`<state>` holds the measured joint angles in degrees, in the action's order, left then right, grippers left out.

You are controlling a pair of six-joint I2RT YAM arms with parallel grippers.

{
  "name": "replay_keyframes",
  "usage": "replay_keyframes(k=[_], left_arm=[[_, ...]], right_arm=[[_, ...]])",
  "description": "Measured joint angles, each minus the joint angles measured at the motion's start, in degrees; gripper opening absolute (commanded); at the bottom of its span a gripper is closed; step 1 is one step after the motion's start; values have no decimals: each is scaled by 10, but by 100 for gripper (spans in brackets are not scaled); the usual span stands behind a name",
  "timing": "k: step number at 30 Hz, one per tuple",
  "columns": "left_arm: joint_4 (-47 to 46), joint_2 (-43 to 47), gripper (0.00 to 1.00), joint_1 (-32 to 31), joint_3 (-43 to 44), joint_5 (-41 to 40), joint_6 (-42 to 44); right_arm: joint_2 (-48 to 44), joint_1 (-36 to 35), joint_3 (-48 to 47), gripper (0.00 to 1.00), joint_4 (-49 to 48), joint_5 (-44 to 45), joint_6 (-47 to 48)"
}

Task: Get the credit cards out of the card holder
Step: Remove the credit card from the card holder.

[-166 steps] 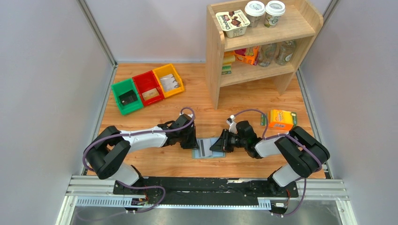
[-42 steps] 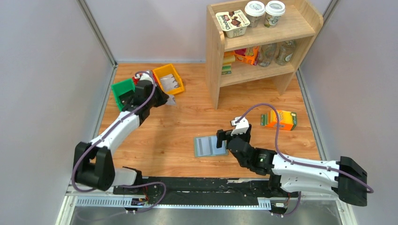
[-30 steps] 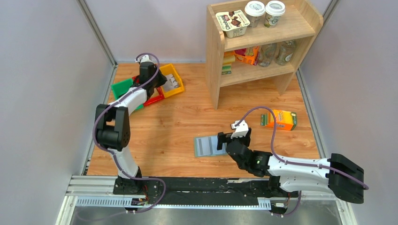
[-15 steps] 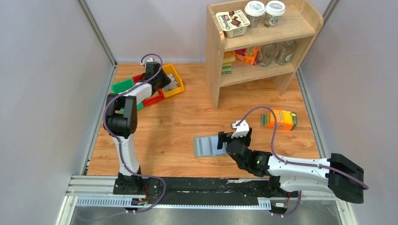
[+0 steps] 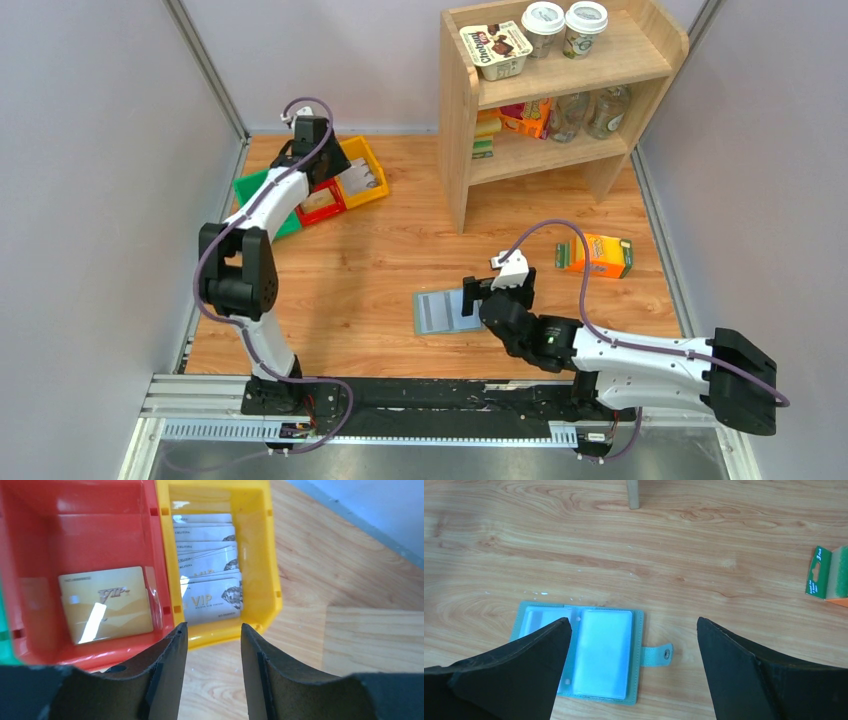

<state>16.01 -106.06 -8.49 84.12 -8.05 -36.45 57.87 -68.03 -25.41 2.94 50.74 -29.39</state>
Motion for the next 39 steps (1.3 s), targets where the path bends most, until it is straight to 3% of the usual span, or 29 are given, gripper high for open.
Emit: replay_keyframes(k=[8, 18, 26, 31, 39], left_arm=[[52, 174, 52, -39, -66, 12, 26], [111, 355, 52, -203, -300, 70, -2], [98, 507, 52, -214, -458, 94, -70], [72, 535, 52, -214, -525, 119, -107], [29, 519, 52, -218, -539, 153, -126]], right_arm=[[27, 0, -99, 100, 107, -64, -30], [147, 0, -204, 100, 229, -174, -57], [265, 0, -280, 100, 273, -242, -60], [330, 0, -313, 100, 283, -265, -64], [391, 12, -328, 100, 295, -286, -71]])
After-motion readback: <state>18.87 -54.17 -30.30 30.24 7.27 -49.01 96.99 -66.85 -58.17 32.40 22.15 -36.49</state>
